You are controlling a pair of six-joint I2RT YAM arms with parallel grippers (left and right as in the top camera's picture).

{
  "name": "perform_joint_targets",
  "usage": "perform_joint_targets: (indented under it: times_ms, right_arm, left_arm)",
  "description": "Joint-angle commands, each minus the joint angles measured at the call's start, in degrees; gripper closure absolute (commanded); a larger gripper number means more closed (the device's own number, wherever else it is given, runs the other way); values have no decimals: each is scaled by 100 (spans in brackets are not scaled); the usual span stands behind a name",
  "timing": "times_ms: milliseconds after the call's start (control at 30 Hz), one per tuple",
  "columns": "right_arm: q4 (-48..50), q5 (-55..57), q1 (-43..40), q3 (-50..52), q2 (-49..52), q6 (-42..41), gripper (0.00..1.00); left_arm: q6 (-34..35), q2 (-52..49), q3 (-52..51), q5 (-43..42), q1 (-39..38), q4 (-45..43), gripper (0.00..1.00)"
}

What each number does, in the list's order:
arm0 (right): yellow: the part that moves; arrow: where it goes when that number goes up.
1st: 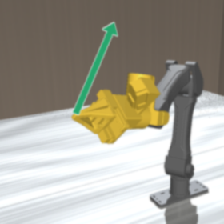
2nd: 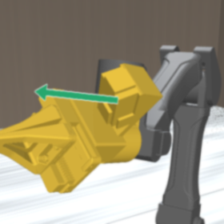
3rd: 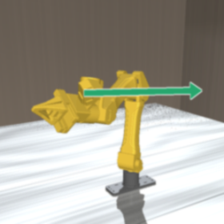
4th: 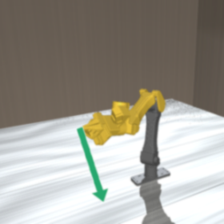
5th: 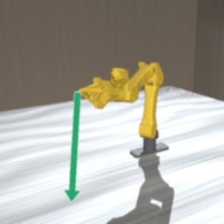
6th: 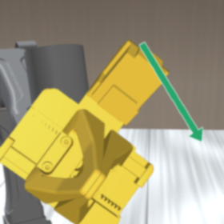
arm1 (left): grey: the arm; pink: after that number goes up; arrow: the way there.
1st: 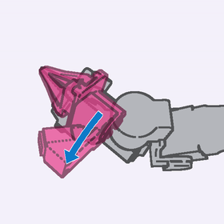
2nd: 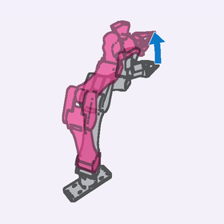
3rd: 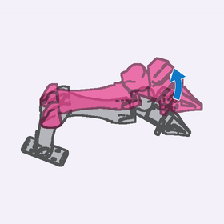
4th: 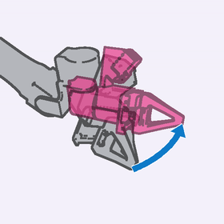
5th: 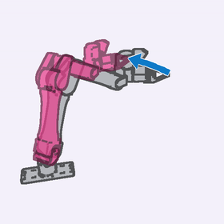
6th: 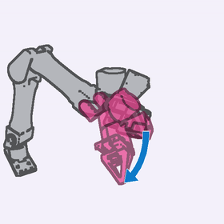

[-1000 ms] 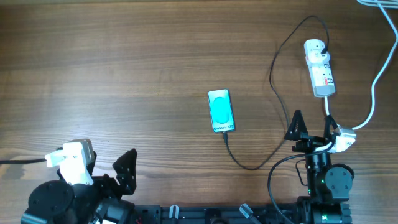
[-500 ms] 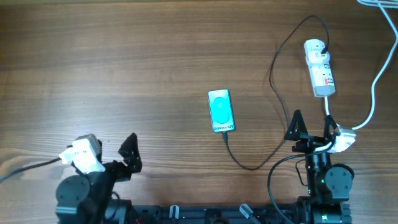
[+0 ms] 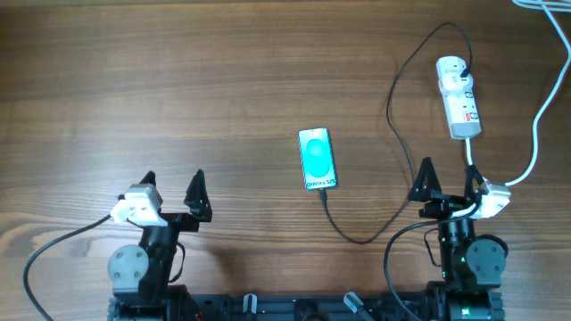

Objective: Plug charger to phone and switch on socket

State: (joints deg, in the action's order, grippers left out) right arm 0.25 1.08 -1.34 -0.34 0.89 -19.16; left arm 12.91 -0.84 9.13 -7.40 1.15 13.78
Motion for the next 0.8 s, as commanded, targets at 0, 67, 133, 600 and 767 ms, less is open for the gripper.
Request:
perform_joint_targets:
  times_ms: [0, 67, 133, 600, 767]
  right_arm:
    - [15, -90, -39, 7, -68, 94, 0]
    - [15, -92, -39, 4, -68, 96, 0]
    - [15, -90, -39, 4, -68, 94, 0]
    - [15, -92, -39, 4, -68, 94, 0]
    - [15, -92, -39, 4, -68, 94, 0]
  left_arm:
    - [-492, 68, -286, -48, 63, -122, 0]
    - [-673, 68, -428, -48, 63, -166, 0]
    - [-678, 68, -549, 13, 63, -192, 0]
    - [-675, 68, -881, 293, 46, -953, 0]
    - [-675, 68, -881, 275, 46, -953, 0]
